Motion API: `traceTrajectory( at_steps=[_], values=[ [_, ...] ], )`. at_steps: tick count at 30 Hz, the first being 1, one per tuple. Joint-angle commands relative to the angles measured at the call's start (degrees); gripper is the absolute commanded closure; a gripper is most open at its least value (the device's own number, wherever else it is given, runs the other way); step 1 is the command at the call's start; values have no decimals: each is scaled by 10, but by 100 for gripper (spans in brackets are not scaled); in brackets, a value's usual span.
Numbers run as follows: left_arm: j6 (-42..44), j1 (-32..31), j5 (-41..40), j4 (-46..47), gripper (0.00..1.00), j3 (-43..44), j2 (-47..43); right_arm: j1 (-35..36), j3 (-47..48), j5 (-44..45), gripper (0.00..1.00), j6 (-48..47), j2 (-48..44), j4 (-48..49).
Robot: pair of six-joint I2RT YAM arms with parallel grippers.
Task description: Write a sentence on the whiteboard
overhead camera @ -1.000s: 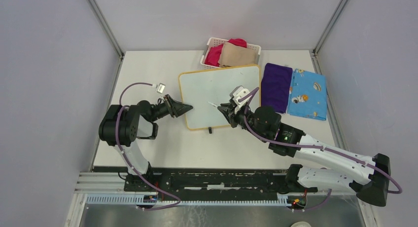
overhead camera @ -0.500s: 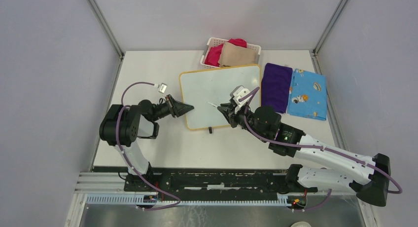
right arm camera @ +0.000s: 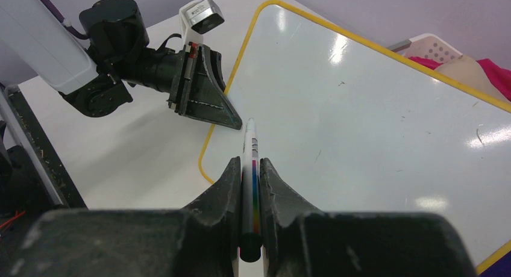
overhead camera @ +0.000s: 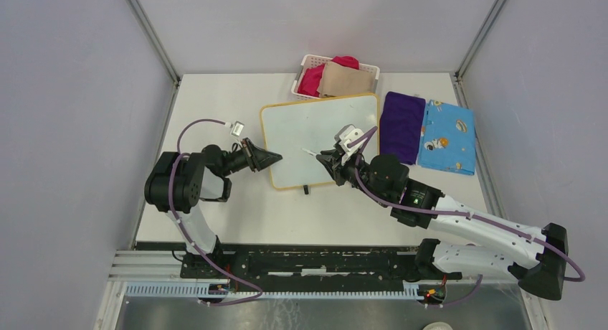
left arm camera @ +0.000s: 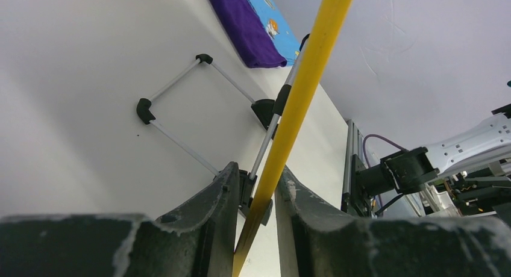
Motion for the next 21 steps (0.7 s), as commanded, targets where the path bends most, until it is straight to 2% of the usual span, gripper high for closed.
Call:
traceTrajectory(
  at_steps=[1,11,21],
  values=[
    [27,-4,10,1,65,10,6,2,-4,4,100,3,-10,28],
    [29,-3,11,-2,67,10,4,2,-6,15,100,0,-7,35],
    [30,-3,12,-6,72,11,3,4,30,115,100,-12,59,84]
  ],
)
